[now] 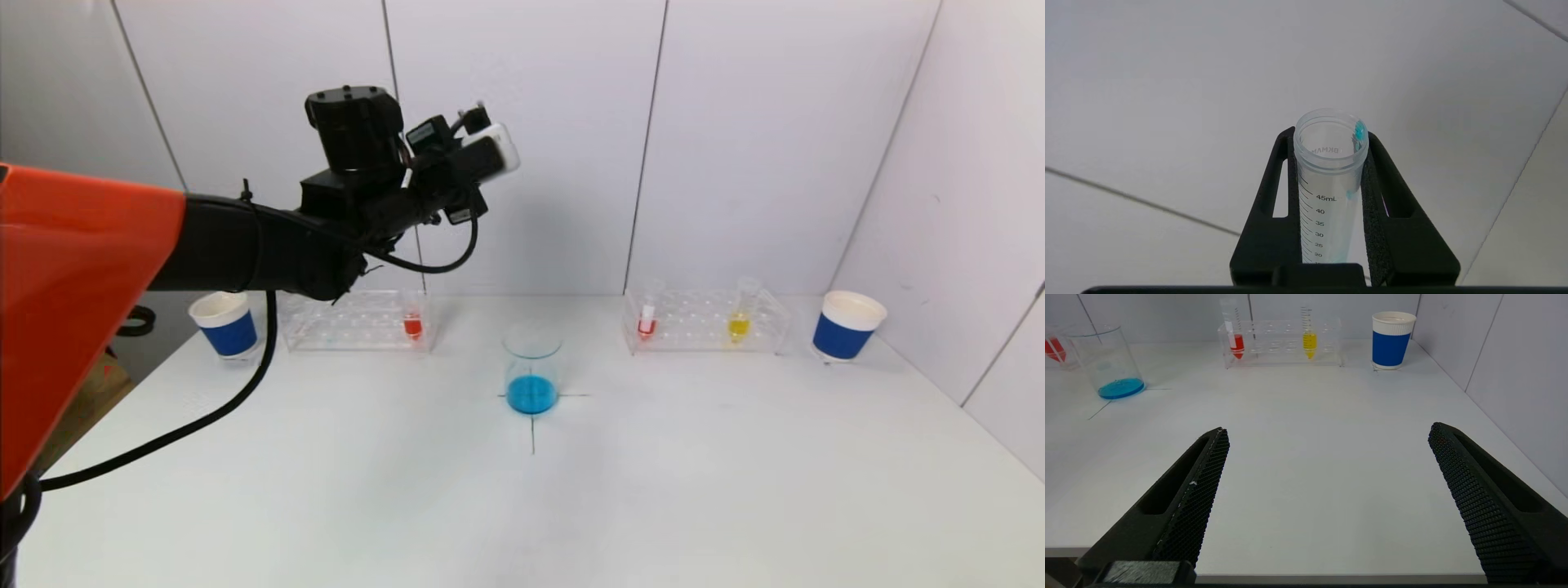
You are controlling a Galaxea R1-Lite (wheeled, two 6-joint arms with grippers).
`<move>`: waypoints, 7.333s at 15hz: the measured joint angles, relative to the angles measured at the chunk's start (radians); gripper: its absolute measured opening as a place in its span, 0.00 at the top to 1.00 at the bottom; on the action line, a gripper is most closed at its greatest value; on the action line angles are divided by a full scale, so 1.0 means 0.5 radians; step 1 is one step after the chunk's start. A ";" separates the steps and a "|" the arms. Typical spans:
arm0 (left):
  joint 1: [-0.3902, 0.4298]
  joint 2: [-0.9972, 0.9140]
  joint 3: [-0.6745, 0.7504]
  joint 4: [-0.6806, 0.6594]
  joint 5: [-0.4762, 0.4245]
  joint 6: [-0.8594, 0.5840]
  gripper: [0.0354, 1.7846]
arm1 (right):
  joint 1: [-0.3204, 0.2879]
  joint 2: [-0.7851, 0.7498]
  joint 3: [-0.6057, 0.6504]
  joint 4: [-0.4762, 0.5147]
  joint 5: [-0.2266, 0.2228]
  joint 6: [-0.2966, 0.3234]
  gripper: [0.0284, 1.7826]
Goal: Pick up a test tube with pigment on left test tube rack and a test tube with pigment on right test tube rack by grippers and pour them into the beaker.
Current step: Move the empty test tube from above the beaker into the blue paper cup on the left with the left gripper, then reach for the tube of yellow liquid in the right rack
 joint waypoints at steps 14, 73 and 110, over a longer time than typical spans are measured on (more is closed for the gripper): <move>0.368 -0.717 -0.032 0.903 1.040 -1.469 0.77 | 0.000 0.000 0.000 0.000 0.001 0.000 0.01; 1.324 0.464 0.351 -0.199 0.665 -2.022 0.77 | -0.001 0.000 0.000 0.000 0.001 0.000 0.01; 0.871 -1.995 1.437 1.073 0.032 -2.042 0.01 | -0.001 0.000 0.000 0.000 0.000 0.000 0.01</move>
